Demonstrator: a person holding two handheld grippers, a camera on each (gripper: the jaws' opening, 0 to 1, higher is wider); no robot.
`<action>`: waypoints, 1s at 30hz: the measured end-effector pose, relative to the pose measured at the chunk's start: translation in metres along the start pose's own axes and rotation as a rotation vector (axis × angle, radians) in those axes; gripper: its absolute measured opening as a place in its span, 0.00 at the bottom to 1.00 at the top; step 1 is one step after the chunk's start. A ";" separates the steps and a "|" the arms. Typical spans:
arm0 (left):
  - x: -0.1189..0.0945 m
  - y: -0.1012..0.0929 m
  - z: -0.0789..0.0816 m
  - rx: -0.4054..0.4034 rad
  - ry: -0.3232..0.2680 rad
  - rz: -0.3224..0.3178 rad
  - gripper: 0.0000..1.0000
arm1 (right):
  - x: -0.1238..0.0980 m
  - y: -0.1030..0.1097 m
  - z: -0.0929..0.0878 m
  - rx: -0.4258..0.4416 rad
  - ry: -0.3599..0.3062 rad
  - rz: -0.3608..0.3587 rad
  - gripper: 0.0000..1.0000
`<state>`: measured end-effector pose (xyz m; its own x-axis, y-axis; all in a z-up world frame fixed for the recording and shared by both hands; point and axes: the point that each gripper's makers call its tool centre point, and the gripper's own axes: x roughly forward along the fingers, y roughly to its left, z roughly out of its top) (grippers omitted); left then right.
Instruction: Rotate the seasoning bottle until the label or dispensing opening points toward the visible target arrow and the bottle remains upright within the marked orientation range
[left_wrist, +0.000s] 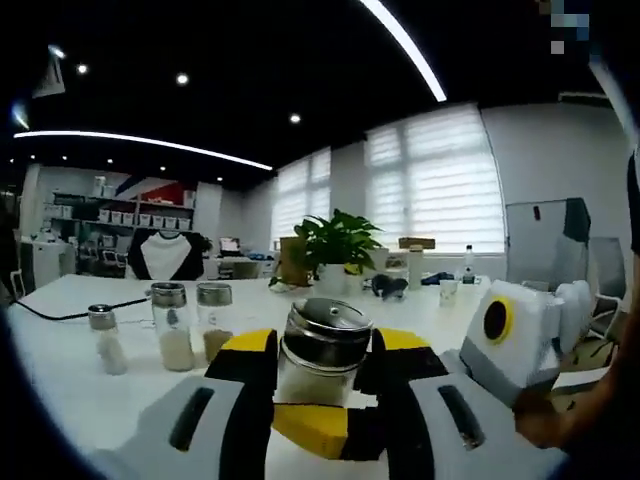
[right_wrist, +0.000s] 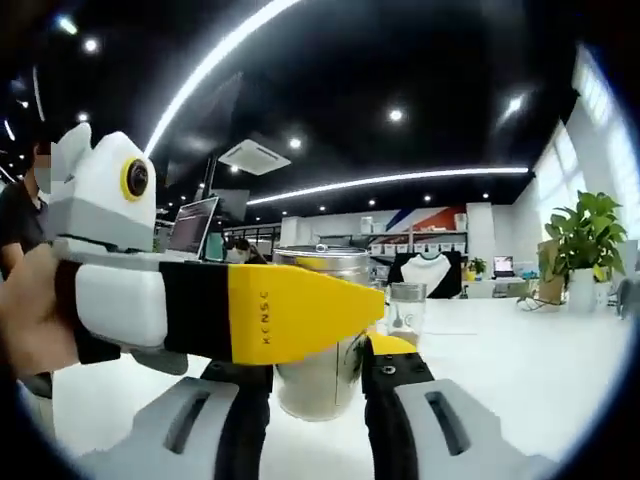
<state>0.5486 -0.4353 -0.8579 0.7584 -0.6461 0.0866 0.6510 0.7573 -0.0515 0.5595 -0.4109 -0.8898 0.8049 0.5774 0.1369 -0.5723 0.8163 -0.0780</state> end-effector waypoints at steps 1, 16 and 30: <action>-0.001 0.001 0.001 -0.003 -0.008 0.020 0.39 | 0.000 -0.002 0.000 -0.001 0.001 -0.012 0.32; -0.004 -0.001 -0.013 0.055 0.054 0.181 0.43 | -0.004 0.002 -0.012 -0.068 0.031 -0.030 0.32; -0.013 0.008 -0.007 0.047 0.009 0.225 0.37 | -0.004 0.011 -0.008 -0.071 0.022 -0.010 0.32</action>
<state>0.5437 -0.4215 -0.8661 0.8848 -0.4608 0.0692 0.4632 0.8860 -0.0216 0.5510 -0.4039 -0.8992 0.8144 0.5686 0.1161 -0.5522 0.8208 -0.1463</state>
